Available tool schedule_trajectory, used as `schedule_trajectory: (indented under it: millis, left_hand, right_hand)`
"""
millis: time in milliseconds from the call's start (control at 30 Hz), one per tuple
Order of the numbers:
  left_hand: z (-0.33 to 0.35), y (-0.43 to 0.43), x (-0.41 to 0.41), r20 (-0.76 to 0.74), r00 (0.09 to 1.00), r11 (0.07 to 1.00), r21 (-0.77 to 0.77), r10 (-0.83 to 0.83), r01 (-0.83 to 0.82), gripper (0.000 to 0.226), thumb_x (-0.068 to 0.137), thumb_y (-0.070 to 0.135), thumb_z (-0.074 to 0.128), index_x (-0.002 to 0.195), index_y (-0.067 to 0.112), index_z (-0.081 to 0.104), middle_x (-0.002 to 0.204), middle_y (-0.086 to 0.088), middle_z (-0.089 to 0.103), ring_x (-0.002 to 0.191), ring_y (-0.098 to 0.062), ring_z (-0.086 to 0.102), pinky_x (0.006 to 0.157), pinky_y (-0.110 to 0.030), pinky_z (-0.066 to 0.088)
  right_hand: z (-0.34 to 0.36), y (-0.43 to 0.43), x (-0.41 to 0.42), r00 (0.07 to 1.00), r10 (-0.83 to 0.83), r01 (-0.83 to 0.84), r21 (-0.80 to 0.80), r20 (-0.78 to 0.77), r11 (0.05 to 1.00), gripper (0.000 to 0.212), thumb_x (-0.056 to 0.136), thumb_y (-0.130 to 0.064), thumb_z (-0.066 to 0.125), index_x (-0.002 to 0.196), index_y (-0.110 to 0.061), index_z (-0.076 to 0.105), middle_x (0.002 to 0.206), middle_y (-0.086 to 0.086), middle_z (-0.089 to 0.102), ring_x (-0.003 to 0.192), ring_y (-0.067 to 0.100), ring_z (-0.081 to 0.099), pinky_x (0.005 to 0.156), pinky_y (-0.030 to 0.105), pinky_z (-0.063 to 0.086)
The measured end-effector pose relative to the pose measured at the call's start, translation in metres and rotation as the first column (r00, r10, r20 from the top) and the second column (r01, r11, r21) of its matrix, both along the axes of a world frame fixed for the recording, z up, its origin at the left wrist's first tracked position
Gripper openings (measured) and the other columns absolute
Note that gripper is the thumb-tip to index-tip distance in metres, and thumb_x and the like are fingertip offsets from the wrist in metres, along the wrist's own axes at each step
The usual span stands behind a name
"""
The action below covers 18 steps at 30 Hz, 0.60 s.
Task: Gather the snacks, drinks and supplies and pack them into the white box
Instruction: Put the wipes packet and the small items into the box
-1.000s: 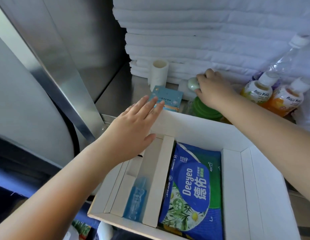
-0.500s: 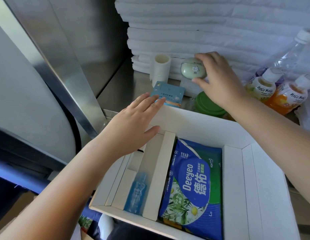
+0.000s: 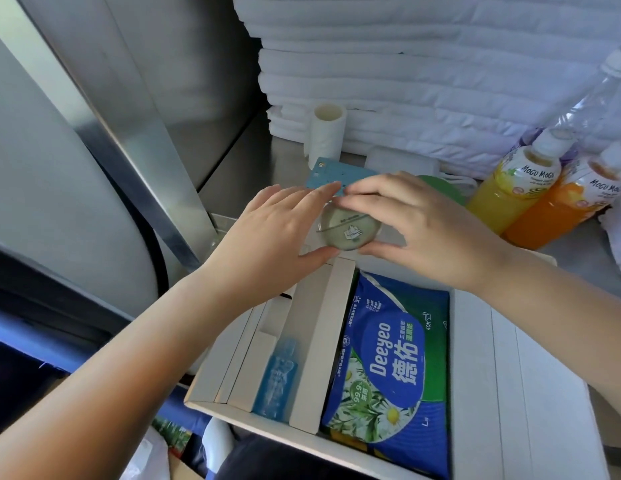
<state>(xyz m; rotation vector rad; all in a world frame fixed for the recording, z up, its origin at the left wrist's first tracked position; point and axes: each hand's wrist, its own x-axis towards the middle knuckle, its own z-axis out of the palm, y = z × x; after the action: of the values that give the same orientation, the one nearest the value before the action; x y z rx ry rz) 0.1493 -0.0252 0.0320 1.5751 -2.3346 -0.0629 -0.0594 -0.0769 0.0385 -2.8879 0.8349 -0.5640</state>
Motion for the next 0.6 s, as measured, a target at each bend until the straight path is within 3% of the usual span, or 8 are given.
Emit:
schedule_trajectory:
  millis: [133,300,400,500,600]
  left_hand:
    - [0.000,0.000,-0.001,-0.013,1.000,1.000,-0.003,0.017,-0.017,0.059,0.082,0.038,0.066,0.132,0.012,0.049,0.128,-0.004,0.057,0.119,-0.025,0.048,0.102,-0.033,0.030]
    - [0.000,0.003,-0.002,-0.006,0.999,0.999,-0.008,0.033,-0.033,0.057,0.084,0.037,0.065,0.133,0.011,0.049,0.129,-0.006,0.056,0.121,-0.025,0.047,0.103,-0.035,0.031]
    - [0.001,0.004,-0.001,-0.009,0.999,0.999,0.007,0.040,-0.040,0.057,0.086,0.036,0.062,0.135,0.013,0.046,0.130,-0.006,0.054,0.121,-0.025,0.045,0.104,-0.032,0.029]
    - [0.001,0.005,0.000,-0.026,0.999,0.999,0.026,0.046,-0.045,0.059,0.087,0.037,0.060,0.138,0.015,0.042,0.133,-0.005,0.052,0.122,-0.023,0.043,0.105,-0.033,0.029]
    - [0.002,0.005,0.001,-0.029,0.999,0.999,0.025,0.039,-0.038,0.058,0.087,0.036,0.060,0.138,0.015,0.042,0.131,-0.006,0.053,0.120,-0.024,0.045,0.105,-0.033,0.030]
  right_hand:
    - [-0.002,-0.003,0.001,0.999,-0.015,0.013,0.048,0.033,0.999,0.057,0.080,-0.035,0.067,0.131,-0.015,0.050,0.125,0.001,0.054,0.114,0.014,0.047,0.099,0.016,0.032]
    - [-0.003,-0.004,-0.001,0.998,-0.052,0.048,0.106,0.034,0.993,0.063,0.079,-0.040,0.067,0.134,-0.018,0.045,0.130,-0.004,0.050,0.117,0.005,0.045,0.098,0.009,0.030]
    - [-0.002,-0.010,-0.009,0.989,-0.134,0.118,0.209,0.066,0.971,0.066,0.078,-0.030,0.072,0.136,-0.022,0.043,0.124,-0.010,0.056,0.108,0.000,0.051,0.091,0.011,0.037]
    - [0.002,-0.017,-0.017,0.969,-0.223,0.185,0.289,0.106,0.939,0.051,0.079,-0.014,0.073,0.125,-0.027,0.055,0.110,-0.014,0.062,0.101,0.000,0.056,0.091,0.021,0.044]
    - [0.004,-0.019,-0.018,0.966,-0.229,0.191,0.269,0.119,0.944,0.031,0.079,-0.012,0.073,0.108,-0.023,0.066,0.095,-0.018,0.056,0.092,-0.002,0.053,0.081,0.008,0.039]
